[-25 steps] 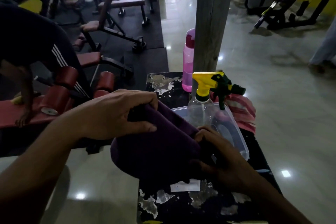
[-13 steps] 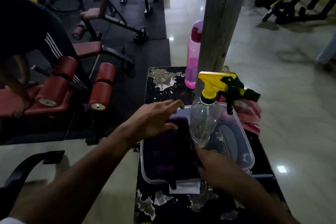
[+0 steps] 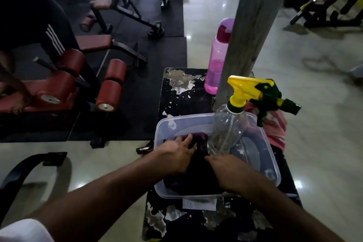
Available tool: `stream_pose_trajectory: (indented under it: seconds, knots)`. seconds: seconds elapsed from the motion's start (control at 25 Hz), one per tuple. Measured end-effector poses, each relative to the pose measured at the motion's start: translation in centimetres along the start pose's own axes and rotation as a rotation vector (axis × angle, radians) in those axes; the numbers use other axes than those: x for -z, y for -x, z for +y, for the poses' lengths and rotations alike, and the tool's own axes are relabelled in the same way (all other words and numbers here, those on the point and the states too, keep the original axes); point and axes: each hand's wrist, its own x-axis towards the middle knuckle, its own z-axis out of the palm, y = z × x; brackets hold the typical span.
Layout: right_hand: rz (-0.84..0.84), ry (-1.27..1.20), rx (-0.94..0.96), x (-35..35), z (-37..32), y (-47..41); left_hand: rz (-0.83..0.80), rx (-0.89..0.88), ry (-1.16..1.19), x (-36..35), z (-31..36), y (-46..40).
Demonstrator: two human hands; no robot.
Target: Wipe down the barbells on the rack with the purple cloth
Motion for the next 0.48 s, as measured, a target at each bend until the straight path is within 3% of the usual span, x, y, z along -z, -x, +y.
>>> stream_pose_trajectory:
  seconds: [0.12, 0.24, 0.48]
  knots:
    - [-0.035, 0.048, 0.066, -0.9, 0.6, -0.5, -0.033, 0.046, 0.047, -0.1, 0.7, 0.4]
    - [-0.175, 0.122, 0.045, -1.5, 1.3, -1.4, -0.084, 0.098, 0.035, -0.6, 1.4, 0.2]
    - [-0.213, 0.165, 0.129, 0.7, 0.5, -0.6, 0.02, 0.097, 0.02, 0.3, 1.5, 1.9]
